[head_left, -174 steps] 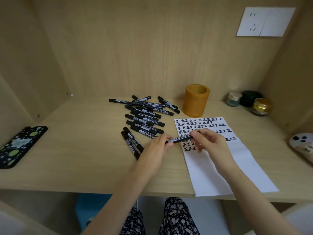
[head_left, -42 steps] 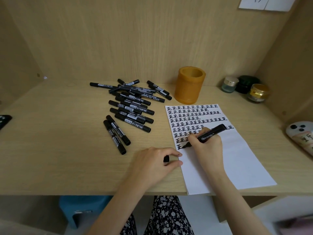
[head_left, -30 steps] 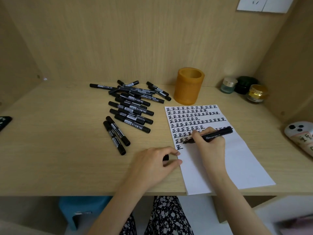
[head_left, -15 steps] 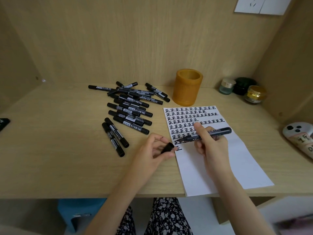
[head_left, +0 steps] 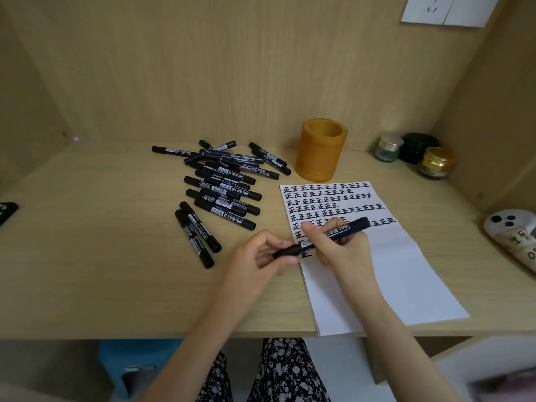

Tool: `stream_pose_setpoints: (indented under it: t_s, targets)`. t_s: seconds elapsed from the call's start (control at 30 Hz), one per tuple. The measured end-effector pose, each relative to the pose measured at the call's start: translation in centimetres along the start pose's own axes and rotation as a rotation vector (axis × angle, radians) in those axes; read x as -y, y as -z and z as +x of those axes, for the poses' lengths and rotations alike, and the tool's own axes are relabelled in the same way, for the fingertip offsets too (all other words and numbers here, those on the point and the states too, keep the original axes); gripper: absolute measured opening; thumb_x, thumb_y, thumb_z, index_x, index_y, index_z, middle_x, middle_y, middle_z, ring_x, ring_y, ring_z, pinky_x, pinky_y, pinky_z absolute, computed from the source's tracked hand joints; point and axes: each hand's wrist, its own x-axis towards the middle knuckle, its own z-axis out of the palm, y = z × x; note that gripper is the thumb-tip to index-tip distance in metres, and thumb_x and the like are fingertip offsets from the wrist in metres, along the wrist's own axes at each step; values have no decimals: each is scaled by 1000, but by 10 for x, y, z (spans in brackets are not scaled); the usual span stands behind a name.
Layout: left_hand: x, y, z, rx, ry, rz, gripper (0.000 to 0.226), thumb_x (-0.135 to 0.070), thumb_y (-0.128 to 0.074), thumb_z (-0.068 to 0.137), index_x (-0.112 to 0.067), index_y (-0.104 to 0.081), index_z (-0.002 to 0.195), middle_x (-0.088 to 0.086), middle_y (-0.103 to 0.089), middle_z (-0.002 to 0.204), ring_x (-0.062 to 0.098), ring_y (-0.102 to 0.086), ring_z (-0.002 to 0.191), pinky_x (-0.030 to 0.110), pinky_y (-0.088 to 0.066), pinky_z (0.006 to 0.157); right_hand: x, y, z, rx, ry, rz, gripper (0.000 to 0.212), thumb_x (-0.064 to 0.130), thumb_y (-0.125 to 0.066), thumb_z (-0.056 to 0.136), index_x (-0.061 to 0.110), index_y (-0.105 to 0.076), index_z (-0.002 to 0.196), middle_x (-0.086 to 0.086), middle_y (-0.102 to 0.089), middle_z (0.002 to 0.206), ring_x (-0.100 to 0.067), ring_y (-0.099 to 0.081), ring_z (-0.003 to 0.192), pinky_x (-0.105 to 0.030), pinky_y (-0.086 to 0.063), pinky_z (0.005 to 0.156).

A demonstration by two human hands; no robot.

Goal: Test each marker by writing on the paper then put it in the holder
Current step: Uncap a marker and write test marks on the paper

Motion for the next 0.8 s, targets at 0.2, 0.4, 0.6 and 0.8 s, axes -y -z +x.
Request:
stream_pose_setpoints:
  t_s: [0.2, 0.4, 0.6, 0.8]
  targets:
    - [-6, 0, -1, -14, -3, -83, 14, -5, -72, 75, -16, -64, 80, -8, -72, 81, 7, -70, 69, 13, -52, 66, -1, -4, 5, 28, 33, -24, 36, 1, -63, 88, 11, -44, 59, 1, -34, 42, -14, -29, 40, -20, -25, 42]
    - [-3, 0, -2, -21, -31, -75, 13, -6, -72, 76, -15, -65, 83, -7, -71, 71, 7, -68, 66, 15, -53, 66, -4, -8, 5, 66, 13, 33, 40, -3, -60, 89, 13, -42, 57, 3, -33, 41, -12, -28, 38, -20, -23, 40]
    - [-1, 1, 0, -67, -47, -69, 16, -11, -74, 75, -16, -66, 88, -9, -73, 77, 8, -69, 70, 18, -55, 68, -2, -5, 8, 121, -17, 11, 38, 16, -67, 86, 13, -41, 58, 4, -32, 41, -11, -26, 38, -19, -24, 41]
    - [-1, 3, 2, -104, -47, 19, 21, -17, -74, 76, -32, -66, 90, -25, -69, 91, -4, -66, 84, 15, -52, 77, -3, 13, 9, -160, 17, -213, 58, 55, -75, 68, 26, -55, 115, 1, -57, 102, -9, -54, 90, -24, -42, 77]
